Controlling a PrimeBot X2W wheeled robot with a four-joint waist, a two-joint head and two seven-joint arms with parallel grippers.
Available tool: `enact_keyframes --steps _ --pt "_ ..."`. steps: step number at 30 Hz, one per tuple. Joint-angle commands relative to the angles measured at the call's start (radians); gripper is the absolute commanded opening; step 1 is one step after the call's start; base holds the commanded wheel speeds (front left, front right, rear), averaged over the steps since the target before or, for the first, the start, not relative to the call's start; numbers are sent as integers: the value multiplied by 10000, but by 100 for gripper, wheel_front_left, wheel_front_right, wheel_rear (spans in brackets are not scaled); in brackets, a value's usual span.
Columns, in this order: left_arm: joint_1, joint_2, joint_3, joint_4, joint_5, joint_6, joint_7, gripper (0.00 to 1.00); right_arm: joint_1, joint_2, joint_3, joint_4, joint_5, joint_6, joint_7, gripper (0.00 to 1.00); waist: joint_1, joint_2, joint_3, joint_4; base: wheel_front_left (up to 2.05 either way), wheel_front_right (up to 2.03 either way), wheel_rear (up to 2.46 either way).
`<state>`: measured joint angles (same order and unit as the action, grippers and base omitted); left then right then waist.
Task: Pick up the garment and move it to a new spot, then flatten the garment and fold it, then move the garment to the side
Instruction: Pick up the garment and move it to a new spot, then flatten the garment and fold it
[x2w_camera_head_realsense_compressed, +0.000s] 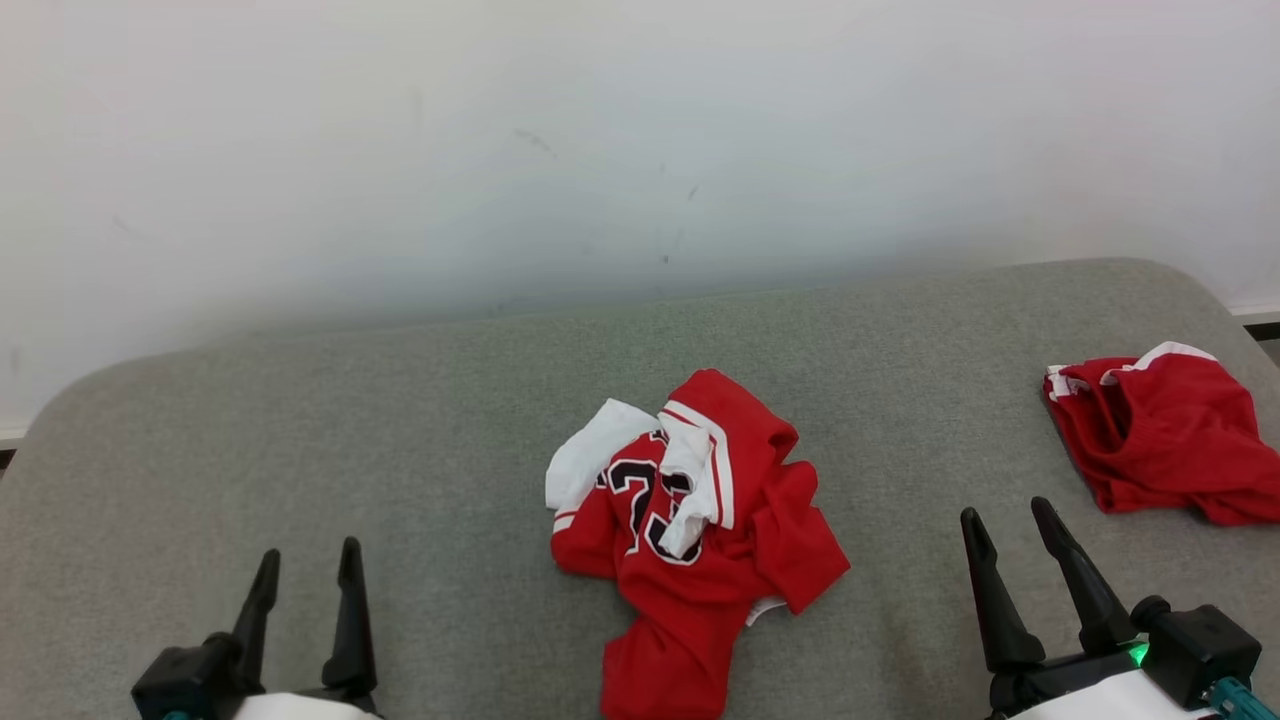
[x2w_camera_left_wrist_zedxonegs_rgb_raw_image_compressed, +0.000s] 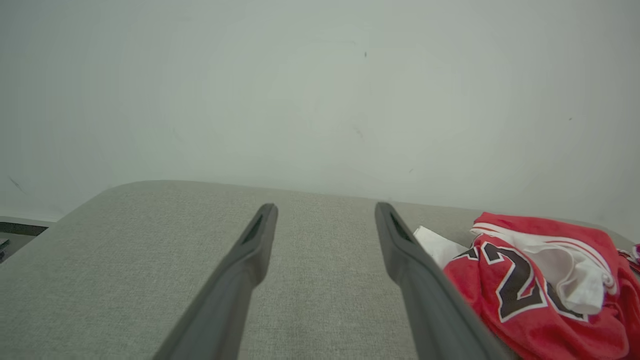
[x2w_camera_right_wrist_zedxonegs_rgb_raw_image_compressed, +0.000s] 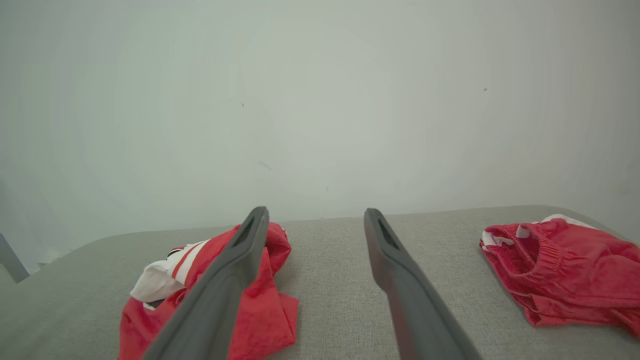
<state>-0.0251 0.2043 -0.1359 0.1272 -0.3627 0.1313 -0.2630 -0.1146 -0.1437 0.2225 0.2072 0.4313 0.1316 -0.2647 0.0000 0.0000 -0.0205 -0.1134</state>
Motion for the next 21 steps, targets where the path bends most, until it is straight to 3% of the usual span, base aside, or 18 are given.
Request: enact_keyframes --steps 1,11,21 --pt "139 -32 107 -51 196 -72 -16 100 129 20 -9 -60 -26 -20 12 100 0 0 21 1 0 0 0" --pt "214 -674 856 108 819 -858 -17 100 -26 37 105 -67 -36 -20 12 100 0 0 54 -29 0 0 0" --pt "65 -1121 1172 401 1192 -1309 -18 100 -77 -30 215 12 -61 -20 13 100 0 0 71 108 0 0 0"
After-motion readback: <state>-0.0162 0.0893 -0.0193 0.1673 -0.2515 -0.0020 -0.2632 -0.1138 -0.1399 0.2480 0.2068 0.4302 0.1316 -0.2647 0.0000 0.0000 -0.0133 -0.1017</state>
